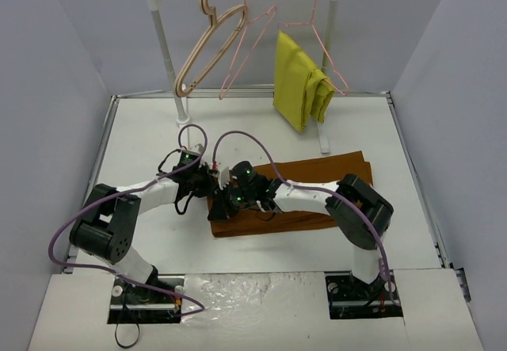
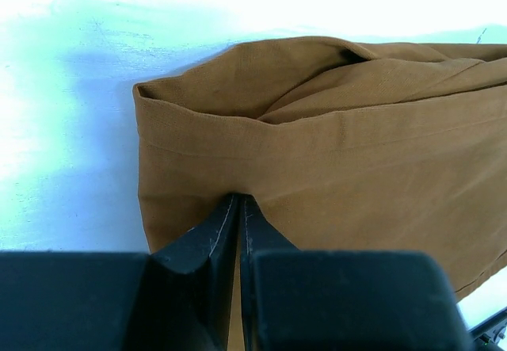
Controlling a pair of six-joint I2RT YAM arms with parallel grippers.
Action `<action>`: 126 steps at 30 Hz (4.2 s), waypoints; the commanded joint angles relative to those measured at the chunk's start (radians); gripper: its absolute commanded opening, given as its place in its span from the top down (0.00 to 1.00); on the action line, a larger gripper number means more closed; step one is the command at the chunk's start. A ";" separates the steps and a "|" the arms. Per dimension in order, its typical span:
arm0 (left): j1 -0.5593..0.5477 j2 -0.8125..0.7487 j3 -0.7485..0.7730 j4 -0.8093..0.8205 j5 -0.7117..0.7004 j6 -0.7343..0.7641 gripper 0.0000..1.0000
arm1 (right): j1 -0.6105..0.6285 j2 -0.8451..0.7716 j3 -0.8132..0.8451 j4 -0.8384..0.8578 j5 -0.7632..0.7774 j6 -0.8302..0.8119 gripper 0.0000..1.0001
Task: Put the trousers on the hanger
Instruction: Fold the trousers at the center of the board, then pick up the hanger from the clothesline.
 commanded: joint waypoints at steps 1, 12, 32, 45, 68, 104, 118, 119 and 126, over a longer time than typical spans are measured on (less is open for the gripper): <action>0.000 -0.017 -0.023 -0.095 -0.019 0.015 0.95 | 0.035 0.098 -0.042 0.070 -0.059 0.016 0.93; 0.001 -0.002 -0.043 -0.089 -0.055 0.038 0.96 | 0.056 0.227 -0.337 0.317 -0.019 0.174 0.98; -0.003 -0.306 0.338 -0.483 -0.217 0.233 0.51 | -0.065 -0.415 -0.046 -0.313 0.302 -0.013 0.42; -0.005 -0.245 0.938 -0.658 -0.113 0.483 0.05 | -0.328 -0.682 0.000 -0.576 0.621 -0.087 0.00; -0.016 0.432 1.655 -0.421 -0.090 0.492 0.47 | -0.382 -0.664 -0.015 -0.579 0.563 -0.012 0.00; -0.105 0.185 1.387 -0.190 -0.256 0.532 0.98 | -0.393 -0.698 -0.079 -0.579 0.546 -0.044 0.00; -0.178 -0.264 0.786 -0.322 -0.268 0.440 0.98 | -0.385 -0.638 -0.121 -0.510 0.553 -0.017 0.02; -0.189 -0.289 0.752 -0.335 -0.294 0.441 0.98 | -0.384 -0.617 -0.133 -0.472 0.555 -0.007 0.03; -0.237 -0.536 0.422 -0.365 -0.351 0.368 0.98 | -0.382 -0.456 -0.276 -0.294 0.619 0.103 0.06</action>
